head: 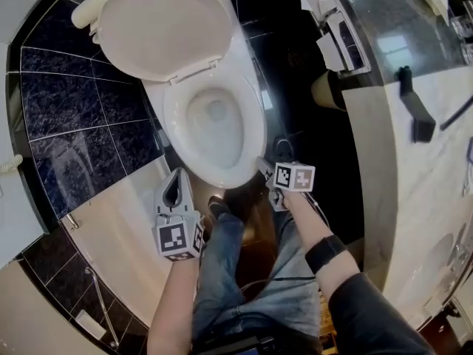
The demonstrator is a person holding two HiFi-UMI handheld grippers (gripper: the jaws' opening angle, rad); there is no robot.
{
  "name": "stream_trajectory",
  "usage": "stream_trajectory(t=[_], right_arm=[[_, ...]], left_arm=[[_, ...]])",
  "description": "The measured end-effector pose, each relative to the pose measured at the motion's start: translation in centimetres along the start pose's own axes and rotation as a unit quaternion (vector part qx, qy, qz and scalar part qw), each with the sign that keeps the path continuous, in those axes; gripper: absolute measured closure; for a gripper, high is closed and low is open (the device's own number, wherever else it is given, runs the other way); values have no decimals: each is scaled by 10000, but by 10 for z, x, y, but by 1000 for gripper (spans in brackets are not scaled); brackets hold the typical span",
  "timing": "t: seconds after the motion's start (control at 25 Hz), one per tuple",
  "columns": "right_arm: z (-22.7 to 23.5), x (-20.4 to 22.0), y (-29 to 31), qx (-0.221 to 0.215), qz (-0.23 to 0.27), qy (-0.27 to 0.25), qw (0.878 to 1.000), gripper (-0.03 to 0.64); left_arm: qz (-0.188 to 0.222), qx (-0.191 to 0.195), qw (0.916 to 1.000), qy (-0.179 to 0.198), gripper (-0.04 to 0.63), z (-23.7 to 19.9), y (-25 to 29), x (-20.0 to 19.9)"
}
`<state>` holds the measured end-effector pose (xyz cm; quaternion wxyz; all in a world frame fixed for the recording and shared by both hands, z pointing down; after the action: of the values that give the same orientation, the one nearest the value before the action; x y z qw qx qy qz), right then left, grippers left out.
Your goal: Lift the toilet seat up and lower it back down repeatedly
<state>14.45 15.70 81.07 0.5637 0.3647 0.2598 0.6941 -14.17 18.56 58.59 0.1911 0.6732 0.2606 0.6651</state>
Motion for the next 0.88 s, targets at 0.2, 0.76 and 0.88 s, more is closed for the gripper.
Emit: stream_trajectory(t=[0.2,0.76,0.88], right_arm=[[10,13,23,-135,31,378,9992,357],[23,14,57,58,-15,762,9971,419],[23,14,57,104,19,894,9959,416]], left_arm=[[-113,-36,9999,-2,595,-7,6,18],[-343,-45,9993,-101,595,-13,13,40],[-313,-60,9994,-128,595,-17,12,44]])
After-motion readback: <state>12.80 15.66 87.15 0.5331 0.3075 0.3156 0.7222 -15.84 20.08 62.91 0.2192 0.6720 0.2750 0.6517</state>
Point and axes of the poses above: the fingertips, and each gripper's own axes: y forward along the fingers, z to its right, x out of its underside, the point moved 9 cm from there along -y, backward along the fingers, and after that the axes turned 4 degrees about -y, right-handed, at the moved point
